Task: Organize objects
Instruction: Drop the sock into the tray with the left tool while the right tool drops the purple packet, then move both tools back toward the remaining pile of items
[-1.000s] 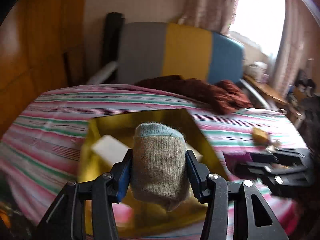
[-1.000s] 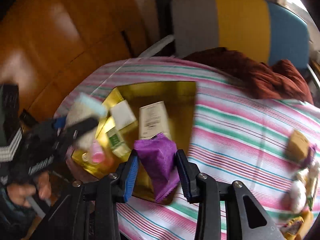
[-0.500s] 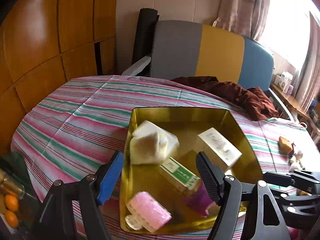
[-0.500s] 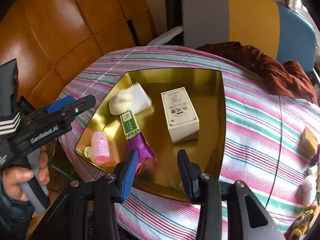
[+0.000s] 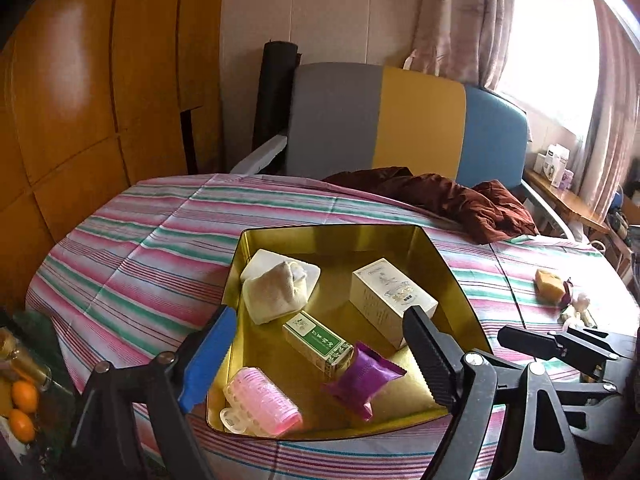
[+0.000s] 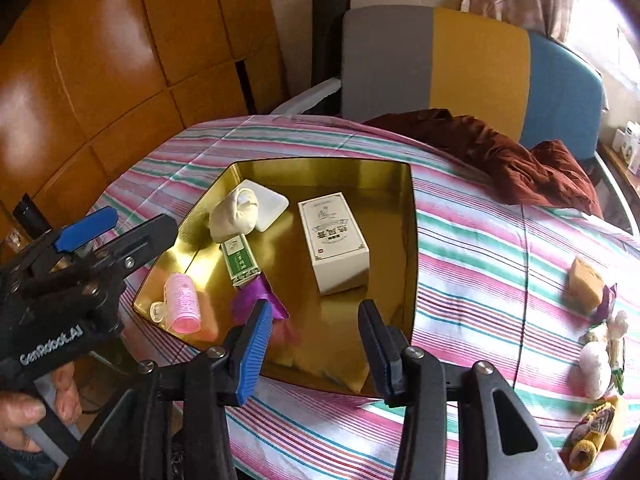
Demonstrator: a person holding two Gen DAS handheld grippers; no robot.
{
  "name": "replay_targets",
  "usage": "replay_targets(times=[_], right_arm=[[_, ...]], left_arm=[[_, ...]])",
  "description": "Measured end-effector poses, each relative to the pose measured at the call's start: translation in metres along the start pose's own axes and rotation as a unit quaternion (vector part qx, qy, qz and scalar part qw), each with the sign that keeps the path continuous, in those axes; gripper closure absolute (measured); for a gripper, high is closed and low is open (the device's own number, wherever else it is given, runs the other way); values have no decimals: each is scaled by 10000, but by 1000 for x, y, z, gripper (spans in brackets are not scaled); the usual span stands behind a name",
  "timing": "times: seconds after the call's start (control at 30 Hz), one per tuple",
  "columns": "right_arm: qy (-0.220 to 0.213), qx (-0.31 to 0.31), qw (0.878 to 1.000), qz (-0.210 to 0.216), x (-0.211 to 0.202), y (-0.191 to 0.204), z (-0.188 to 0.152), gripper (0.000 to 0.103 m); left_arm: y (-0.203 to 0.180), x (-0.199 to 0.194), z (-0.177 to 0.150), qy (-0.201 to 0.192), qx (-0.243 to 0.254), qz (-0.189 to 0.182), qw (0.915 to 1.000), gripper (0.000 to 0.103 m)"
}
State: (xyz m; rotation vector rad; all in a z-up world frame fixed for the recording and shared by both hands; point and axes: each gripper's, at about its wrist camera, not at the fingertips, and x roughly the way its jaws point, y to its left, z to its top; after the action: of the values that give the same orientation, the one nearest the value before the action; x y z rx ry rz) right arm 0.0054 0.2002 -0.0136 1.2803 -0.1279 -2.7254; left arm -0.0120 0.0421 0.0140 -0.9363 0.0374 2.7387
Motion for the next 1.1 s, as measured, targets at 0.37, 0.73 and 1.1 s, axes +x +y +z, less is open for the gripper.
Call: replay_targets(times=[0.37, 0.73, 1.1], right_arm=[[-179, 236, 9991, -309, -10, -13, -7, 56], [-282, 271, 9979, -515, -21, -25, -15, 55], [-316, 632, 9944, -783, -35, -61, -26, 55]], left_arm=[[-8, -5, -6, 42, 89, -26, 9999, 16], [-23, -7, -10, 75, 298, -116, 9995, 16], [-49, -11, -11, 8, 684, -235, 9974, 16]])
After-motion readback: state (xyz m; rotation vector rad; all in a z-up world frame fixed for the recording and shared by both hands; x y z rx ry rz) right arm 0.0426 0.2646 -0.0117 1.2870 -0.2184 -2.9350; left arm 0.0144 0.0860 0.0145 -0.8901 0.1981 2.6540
